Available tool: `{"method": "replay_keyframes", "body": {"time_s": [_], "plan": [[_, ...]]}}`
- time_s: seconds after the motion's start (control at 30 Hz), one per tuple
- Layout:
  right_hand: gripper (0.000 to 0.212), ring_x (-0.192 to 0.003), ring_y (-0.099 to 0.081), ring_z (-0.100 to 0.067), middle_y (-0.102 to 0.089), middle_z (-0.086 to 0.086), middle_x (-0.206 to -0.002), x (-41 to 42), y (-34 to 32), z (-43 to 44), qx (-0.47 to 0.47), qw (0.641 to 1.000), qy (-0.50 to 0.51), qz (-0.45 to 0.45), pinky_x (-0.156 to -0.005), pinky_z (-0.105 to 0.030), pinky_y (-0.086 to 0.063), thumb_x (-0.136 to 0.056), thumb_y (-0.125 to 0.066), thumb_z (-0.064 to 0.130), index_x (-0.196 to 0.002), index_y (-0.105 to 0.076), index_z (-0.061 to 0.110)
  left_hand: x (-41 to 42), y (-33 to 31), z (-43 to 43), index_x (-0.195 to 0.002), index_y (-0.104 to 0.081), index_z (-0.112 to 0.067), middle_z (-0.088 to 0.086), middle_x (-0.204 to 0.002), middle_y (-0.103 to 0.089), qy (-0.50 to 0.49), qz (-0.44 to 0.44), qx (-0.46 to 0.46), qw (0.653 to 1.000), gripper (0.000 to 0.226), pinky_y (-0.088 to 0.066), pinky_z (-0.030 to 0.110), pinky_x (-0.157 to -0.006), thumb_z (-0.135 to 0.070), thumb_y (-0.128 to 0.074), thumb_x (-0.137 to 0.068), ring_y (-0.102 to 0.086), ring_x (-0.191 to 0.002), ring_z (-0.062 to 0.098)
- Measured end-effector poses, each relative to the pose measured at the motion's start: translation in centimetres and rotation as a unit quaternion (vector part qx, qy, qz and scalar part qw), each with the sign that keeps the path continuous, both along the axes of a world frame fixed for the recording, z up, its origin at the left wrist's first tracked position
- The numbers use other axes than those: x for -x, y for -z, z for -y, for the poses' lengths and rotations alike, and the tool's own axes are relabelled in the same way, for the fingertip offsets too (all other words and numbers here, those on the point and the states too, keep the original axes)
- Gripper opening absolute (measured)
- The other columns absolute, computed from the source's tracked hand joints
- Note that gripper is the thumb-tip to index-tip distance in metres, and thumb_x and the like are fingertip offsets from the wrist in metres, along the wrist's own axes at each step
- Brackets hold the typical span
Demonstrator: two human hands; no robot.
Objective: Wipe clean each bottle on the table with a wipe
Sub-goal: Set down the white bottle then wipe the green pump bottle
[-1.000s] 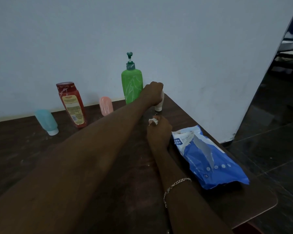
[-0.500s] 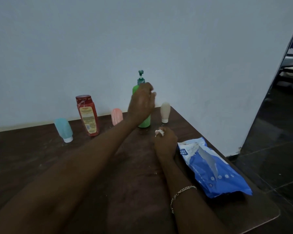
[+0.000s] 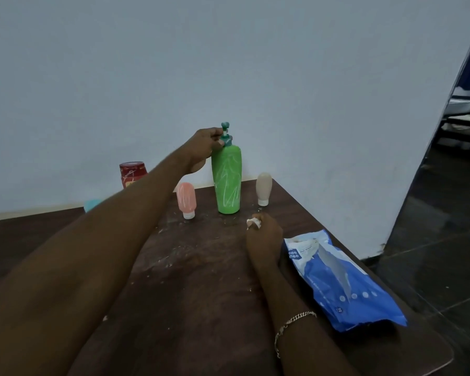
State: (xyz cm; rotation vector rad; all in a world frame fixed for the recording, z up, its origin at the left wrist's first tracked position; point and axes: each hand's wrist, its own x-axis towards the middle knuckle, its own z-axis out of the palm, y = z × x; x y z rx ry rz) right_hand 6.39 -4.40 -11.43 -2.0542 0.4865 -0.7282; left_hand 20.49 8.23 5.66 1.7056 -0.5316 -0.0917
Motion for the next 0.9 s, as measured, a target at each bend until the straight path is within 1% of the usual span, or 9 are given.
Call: {"method": "replay_keyframes", "body": {"time_s": [0.1, 0.2, 0.3, 0.4, 0.47, 0.6, 0.7, 0.8, 0.9], "plan": [[0.017, -0.091, -0.066, -0.018, -0.07, -0.004, -0.099, -0.2, 0.2, 0.1, -0.008, 1.0, -0.006, 0.008, -0.076, -0.024, -0.046, -0.09, -0.06, 0.014, -0.103, -0.071, 0.012, 0.0, -0.1, 0.4, -0.129, -0.053, 0.002, 0.011, -0.125, -0.057, 0.039, 0.009, 0.022, 0.999, 0.032, -0.052, 0.013, -0.078, 0.01, -0.049, -0.098, -0.06, -0.111, 0.014], [0.019, -0.092, -0.066, -0.018, -0.07, -0.004, -0.1, -0.2, 0.2, 0.1, -0.006, 1.0, -0.005, 0.008, -0.077, -0.025, -0.046, -0.09, -0.059, 0.015, -0.104, -0.071, 0.013, 0.2, 0.1, 0.5, -0.123, -0.056, 0.005, 0.011, -0.119, -0.059, 0.034, 0.025, 0.041, 0.998, 0.028, -0.053, 0.02, -0.085, 0.012, -0.051, -0.097, -0.065, -0.1, 0.011], [0.019, -0.093, -0.066, -0.019, -0.07, -0.004, -0.101, -0.2, 0.3, 0.1, -0.008, 1.0, -0.008, 0.016, -0.077, -0.023, -0.044, -0.09, -0.059, 0.015, -0.104, -0.071, 0.014, 0.8, 0.4, 0.1, -0.119, -0.06, 0.005, 0.009, -0.117, -0.063, 0.008, 0.044, 0.047, 0.998, 0.027, -0.054, 0.029, -0.097, 0.014, -0.055, -0.094, -0.067, -0.1, 0.013], [0.02, -0.093, -0.066, -0.018, -0.071, -0.003, -0.1, -0.1, 0.3, 0.0, -0.01, 1.0, -0.019, 0.021, -0.078, -0.022, -0.044, -0.087, -0.06, 0.014, -0.104, -0.071, 0.015, 2.1, 0.8, -0.6, -0.109, -0.065, 0.002, 0.01, -0.116, -0.067, -0.023, 0.067, 0.055, 0.996, 0.024, -0.053, 0.036, -0.1, 0.014, -0.061, -0.089, -0.069, -0.105, 0.021], [0.02, -0.092, -0.067, -0.02, -0.072, -0.002, -0.096, 0.0, 0.2, -0.1, -0.019, 0.998, -0.04, 0.035, -0.081, -0.027, -0.05, -0.085, -0.059, 0.014, -0.101, -0.071, 0.016, 3.0, 1.3, -1.5, -0.103, -0.069, -0.003, 0.01, -0.115, -0.07, -0.042, 0.085, 0.06, 0.994, 0.024, -0.054, 0.039, -0.1, 0.013, -0.065, -0.087, -0.069, -0.107, 0.022], [0.028, -0.085, -0.068, -0.021, -0.072, 0.001, -0.088, -0.4, 0.6, -0.1, -0.06, 0.992, -0.083, 0.066, -0.078, -0.047, -0.056, -0.073, -0.052, 0.033, -0.096, -0.068, 0.03, 6.2, 2.0, -3.9, -0.113, -0.07, 0.0, 0.005, -0.109, -0.074, -0.1, 0.094, 0.09, 0.986, 0.03, -0.057, 0.041, -0.096, 0.009, -0.07, -0.084, -0.071, -0.104, 0.021], [0.034, -0.082, -0.071, -0.018, -0.073, 0.006, -0.089, -1.0, 1.2, 0.2, -0.104, 0.987, -0.086, 0.086, -0.075, -0.049, -0.058, -0.069, -0.057, 0.043, -0.1, -0.065, 0.033, 9.4, 2.9, -6.1, -0.112, -0.071, 0.001, 0.003, -0.111, -0.074, -0.129, 0.104, 0.105, 0.981, 0.029, -0.056, 0.042, -0.097, 0.004, -0.073, -0.084, -0.071, -0.107, 0.02], [0.021, -0.078, -0.07, -0.013, -0.072, 0.009, -0.081, 0.6, -0.3, -0.5, -0.136, 0.982, -0.09, 0.092, -0.073, -0.048, -0.059, -0.072, -0.065, 0.036, -0.09, -0.069, 0.028, 12.1, 4.2, -8.9, -0.111, -0.07, 0.0, 0.004, -0.114, -0.074, -0.142, 0.095, 0.131, 0.977, 0.028, -0.056, 0.042, -0.098, 0.002, -0.075, -0.084, -0.07, -0.109, 0.02], [0.012, -0.077, -0.071, -0.014, -0.073, 0.005, -0.081, 1.6, -1.0, -1.4, -0.146, 0.979, -0.119, 0.073, -0.07, -0.045, -0.061, -0.079, -0.071, 0.021, -0.091, -0.073, 0.02, 14.9, 5.4, -11.9, -0.122, -0.068, -0.004, 0.008, -0.116, -0.073, -0.157, 0.071, 0.159, 0.972, 0.04, -0.057, 0.034, -0.093, 0.004, -0.075, -0.083, -0.069, -0.112, 0.021]]}}
